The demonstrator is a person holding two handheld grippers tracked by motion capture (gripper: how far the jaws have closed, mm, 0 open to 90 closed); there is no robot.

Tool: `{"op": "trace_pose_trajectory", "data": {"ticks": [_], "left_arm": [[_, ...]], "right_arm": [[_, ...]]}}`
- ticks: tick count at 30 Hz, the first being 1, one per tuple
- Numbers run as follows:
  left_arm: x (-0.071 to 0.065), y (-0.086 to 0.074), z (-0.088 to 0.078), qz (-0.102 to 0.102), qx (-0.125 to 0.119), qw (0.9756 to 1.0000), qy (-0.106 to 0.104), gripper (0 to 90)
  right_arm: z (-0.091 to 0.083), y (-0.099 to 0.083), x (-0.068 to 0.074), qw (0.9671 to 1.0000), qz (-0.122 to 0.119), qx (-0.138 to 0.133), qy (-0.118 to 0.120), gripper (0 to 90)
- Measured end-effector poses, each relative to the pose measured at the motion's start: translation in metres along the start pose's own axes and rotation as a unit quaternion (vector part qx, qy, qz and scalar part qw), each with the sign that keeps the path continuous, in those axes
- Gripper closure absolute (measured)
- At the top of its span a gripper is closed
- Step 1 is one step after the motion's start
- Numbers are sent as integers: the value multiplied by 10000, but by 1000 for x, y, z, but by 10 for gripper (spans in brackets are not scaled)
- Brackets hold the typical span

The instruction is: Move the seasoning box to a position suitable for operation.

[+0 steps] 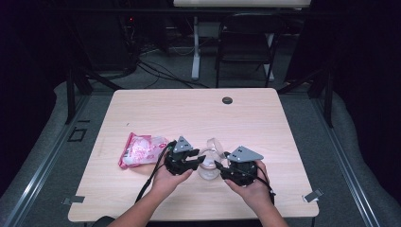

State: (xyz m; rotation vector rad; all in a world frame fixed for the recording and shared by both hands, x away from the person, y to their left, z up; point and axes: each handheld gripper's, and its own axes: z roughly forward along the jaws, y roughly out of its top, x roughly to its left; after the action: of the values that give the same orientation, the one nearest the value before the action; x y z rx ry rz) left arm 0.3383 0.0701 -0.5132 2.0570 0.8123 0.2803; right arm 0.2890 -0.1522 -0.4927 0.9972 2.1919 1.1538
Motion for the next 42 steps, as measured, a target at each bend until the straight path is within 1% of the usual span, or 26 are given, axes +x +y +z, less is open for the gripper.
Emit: {"op": "trace_pose_trajectory", "data": {"ticks": [6, 10, 13, 18, 20, 21, 23, 28, 30, 32, 37, 38, 39, 42], "left_arm": [[0, -1, 0, 36, -29, 10000, 33, 633], [-1, -1, 0, 52, -33, 10000, 36, 633], [-1, -1, 0, 69, -47, 10000, 52, 633], [-3, -1, 0, 123, -59, 9999, 89, 630], [-3, -1, 0, 126, -48, 9999, 93, 630], [-3, -1, 0, 122, -50, 9999, 92, 630], [-3, -1, 0, 121, -49, 9999, 91, 629], [-2, -1, 0, 82, -57, 9999, 67, 630], [-2, -1, -1, 66, -71, 9999, 69, 650], [-1, 0, -3, 7, -105, 9999, 7, 651], [-1, 1, -9, 27, -162, 9999, 26, 641], [-1, 1, -10, 32, -178, 9998, 56, 638], [0, 1, -11, 25, -183, 9998, 44, 637], [1, 1, -15, -6, -209, 9998, 77, 633]], "right_arm": [[-1, -1, -3, 10000, 55, 11, 1, 549], [-4, -2, -7, 9998, 183, -7, 57, 569], [-6, -3, -12, 9997, 245, 28, 59, 597], [-10, -9, -27, 9984, 538, 151, 77, 649], [-9, -10, -29, 9973, 690, 116, 208, 651], [-9, -10, -30, 9972, 694, 145, 234, 652], [-8, -10, -28, 9976, 637, 182, 175, 654], [-5, -11, -27, 9972, 729, 127, 147, 647], [-3, -11, -27, 9971, 735, 119, 124, 648], [-2, -11, -26, 9972, 744, 107, 51, 649], [0, -11, -29, 9967, 800, 87, 43, 656], [0, -11, -29, 9968, 792, 84, 22, 663], [0, -11, -29, 9969, 782, 87, -10, 669], [1, -11, -32, 9966, 822, 78, 22, 688]]}}
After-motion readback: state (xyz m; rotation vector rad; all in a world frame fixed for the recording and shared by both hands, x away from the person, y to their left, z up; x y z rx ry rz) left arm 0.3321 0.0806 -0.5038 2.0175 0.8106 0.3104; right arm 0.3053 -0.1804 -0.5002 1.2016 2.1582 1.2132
